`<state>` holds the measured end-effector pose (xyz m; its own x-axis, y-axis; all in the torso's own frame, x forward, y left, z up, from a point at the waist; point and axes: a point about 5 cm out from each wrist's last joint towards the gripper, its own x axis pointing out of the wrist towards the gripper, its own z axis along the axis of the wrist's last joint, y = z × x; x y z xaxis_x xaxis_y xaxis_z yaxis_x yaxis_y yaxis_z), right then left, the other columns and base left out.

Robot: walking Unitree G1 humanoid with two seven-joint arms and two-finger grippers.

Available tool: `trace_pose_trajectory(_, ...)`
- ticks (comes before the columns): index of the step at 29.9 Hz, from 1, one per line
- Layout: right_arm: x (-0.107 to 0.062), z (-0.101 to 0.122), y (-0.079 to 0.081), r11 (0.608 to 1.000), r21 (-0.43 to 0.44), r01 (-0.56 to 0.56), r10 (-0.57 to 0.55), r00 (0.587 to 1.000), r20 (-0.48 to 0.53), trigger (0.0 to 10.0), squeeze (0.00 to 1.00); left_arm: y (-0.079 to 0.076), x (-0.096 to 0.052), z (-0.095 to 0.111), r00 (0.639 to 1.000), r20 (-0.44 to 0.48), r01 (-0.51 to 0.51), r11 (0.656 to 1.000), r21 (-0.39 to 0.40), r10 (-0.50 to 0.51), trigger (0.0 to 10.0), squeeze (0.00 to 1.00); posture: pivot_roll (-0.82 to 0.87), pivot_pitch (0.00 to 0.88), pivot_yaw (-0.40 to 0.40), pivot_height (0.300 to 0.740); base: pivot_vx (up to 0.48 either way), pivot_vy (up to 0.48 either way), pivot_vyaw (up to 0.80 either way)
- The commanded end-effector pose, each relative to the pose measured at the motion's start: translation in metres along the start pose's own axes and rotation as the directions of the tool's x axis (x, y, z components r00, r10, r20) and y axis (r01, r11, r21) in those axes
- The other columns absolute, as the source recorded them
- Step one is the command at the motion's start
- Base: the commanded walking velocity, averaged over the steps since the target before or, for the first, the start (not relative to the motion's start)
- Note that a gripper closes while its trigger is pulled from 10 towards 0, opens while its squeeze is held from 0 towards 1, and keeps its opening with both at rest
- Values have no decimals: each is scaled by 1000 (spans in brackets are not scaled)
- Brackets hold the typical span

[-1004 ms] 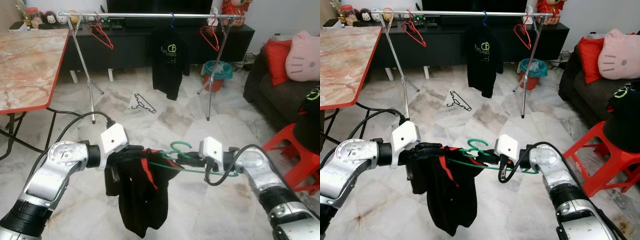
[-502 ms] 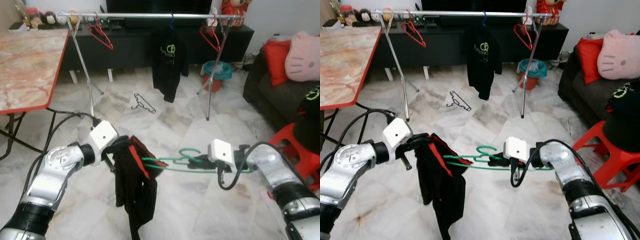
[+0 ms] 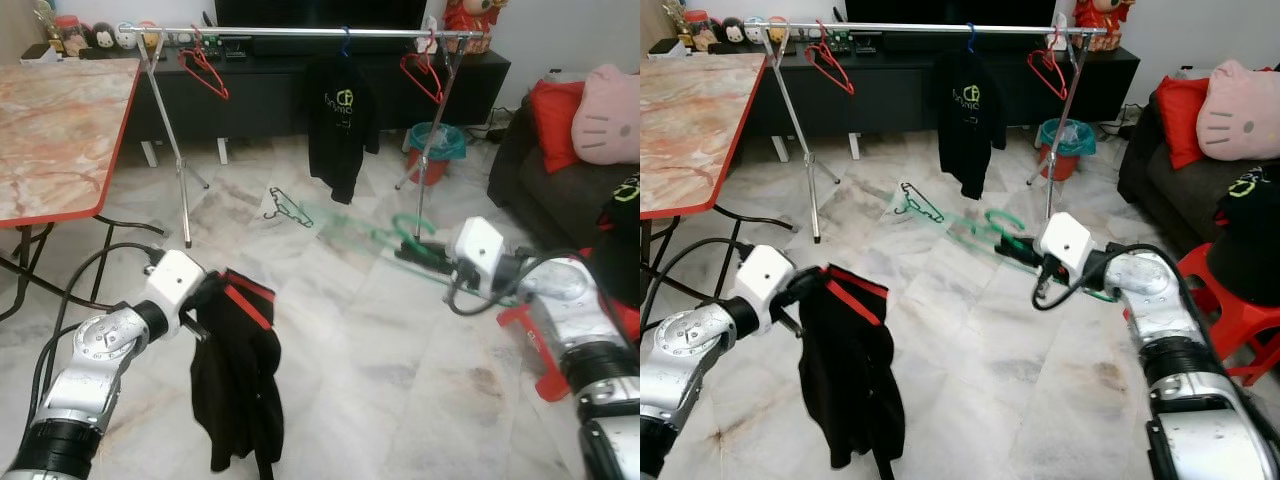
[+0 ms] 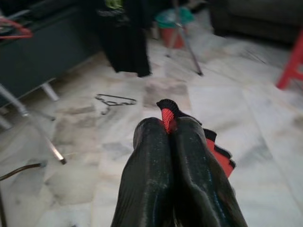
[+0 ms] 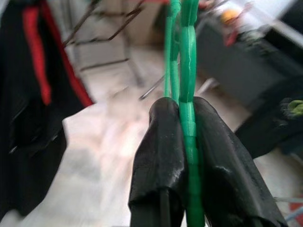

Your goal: Hang hanger

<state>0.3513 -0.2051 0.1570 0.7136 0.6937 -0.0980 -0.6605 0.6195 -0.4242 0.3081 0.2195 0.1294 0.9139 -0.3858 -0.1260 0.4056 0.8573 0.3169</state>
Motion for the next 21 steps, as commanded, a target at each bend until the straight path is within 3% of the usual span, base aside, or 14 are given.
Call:
trace_pose_trajectory(1, -3, -6, -3, 973, 63, 223, -225, 974, 31, 10000, 0, 14, -7, 5, 983, 63, -168, 983, -76, 173, 8745, 0, 38, 0, -38, 736, 0, 0, 0)
trace_pose_trajectory(2, -4, -15, 2, 933, 115, 341, -345, 938, 17, 10000, 0, 13, -9, 5, 970, 83, -217, 970, -110, 227, 10000, 0, 40, 0, -36, 736, 0, 0, 0)
trace_pose_trajectory(4, -4, -19, 4, 911, 141, 388, -393, 920, 6, 10000, 0, 11, -10, 6, 967, 92, -227, 967, -117, 238, 10000, 0, 40, 0, -36, 736, 0, 0, 0)
trace_pose_trajectory(6, -17, -34, 10, 731, 250, 635, -648, 761, -39, 10000, 0, 0, -12, 10, 937, 147, -291, 942, -170, 316, 10000, 0, 46, 0, -43, 736, 0, 0, 0)
trace_pose_trajectory(7, -17, -34, 10, 731, 250, 635, -648, 761, -39, 10000, 0, 0, -12, 10, 937, 147, -291, 942, -170, 316, 10000, 0, 46, 0, -43, 736, 0, 0, 0)
trace_pose_trajectory(10, -23, -40, 22, 670, 254, 698, -709, 703, -59, 10000, 0, -6, -12, 14, 918, 175, -321, 927, -196, 355, 10000, 0, 38, 0, -45, 736, 0, 0, 0)
trace_pose_trajectory(11, -23, -40, 22, 670, 254, 698, -709, 703, -59, 10000, 0, -6, -12, 14, 918, 175, -321, 927, -196, 355, 10000, 0, 38, 0, -45, 736, 0, 0, 0)
trace_pose_trajectory(12, -26, -48, 40, 612, 282, 739, -749, 656, -92, 10000, 0, -12, -11, 18, 895, 190, -358, 903, -236, 404, 10000, 0, 34, 0, -46, 736, 0, 0, 0)
trace_pose_trajectory(18, -32, -60, 82, 581, 271, 768, -757, 632, -165, 10000, 0, -40, 1, 24, 896, 200, -336, 899, -282, 397, 10000, 0, 38, 0, -47, 736, 0, 0, 0)
trace_pose_trajectory(21, -31, -61, 85, 564, 264, 782, -769, 615, -175, 10000, 0, -43, 1, 26, 889, 207, -340, 893, -296, 408, 10000, 0, 37, 0, -42, 736, 0, 0, 0)
